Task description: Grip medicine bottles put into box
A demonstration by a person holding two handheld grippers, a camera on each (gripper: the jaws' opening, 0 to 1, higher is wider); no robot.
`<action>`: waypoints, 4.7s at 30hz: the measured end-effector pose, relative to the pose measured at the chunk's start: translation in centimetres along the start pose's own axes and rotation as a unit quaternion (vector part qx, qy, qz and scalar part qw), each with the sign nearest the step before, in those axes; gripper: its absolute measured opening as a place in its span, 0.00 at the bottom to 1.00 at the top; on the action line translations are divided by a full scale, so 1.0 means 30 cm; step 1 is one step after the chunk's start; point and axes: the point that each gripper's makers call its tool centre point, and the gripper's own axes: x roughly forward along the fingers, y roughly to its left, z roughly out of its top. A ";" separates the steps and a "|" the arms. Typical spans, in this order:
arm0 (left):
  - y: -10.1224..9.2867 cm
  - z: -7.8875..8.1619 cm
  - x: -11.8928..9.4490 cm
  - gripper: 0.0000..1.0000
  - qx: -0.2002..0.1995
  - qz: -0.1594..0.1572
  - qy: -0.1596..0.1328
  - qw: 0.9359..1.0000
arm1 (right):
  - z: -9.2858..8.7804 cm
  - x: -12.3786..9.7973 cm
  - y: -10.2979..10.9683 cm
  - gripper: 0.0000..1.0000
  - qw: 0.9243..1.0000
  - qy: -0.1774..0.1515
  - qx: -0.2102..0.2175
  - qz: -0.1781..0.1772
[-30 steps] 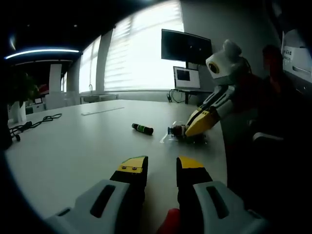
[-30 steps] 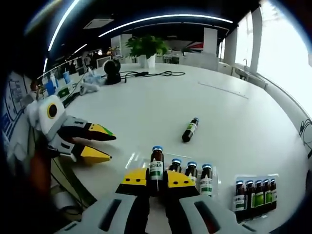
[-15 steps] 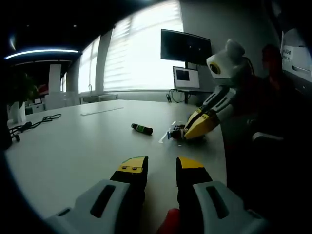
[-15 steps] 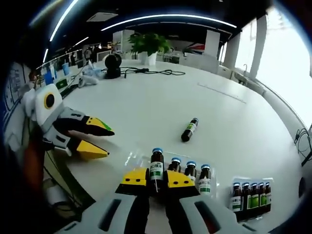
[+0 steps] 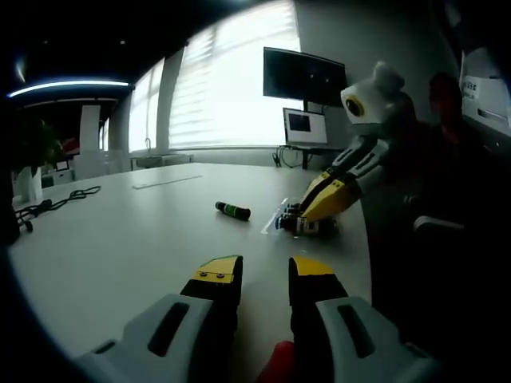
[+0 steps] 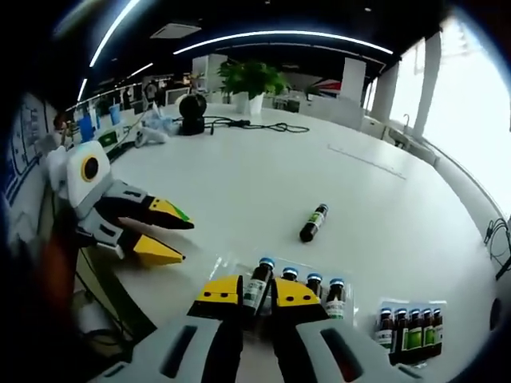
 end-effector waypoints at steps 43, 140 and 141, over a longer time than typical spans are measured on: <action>-0.001 0.003 0.000 0.17 -0.002 0.000 -0.001 1.000 | -0.068 0.029 0.028 0.01 0.998 0.047 0.000 0.047; -0.004 0.009 -0.003 0.17 -0.003 -0.005 -0.009 1.000 | 0.089 0.356 -0.220 0.10 0.999 0.029 0.006 -0.030; -0.004 0.009 -0.003 0.17 -0.003 -0.005 -0.009 1.000 | 0.088 0.357 -0.222 0.09 0.999 0.029 0.007 -0.032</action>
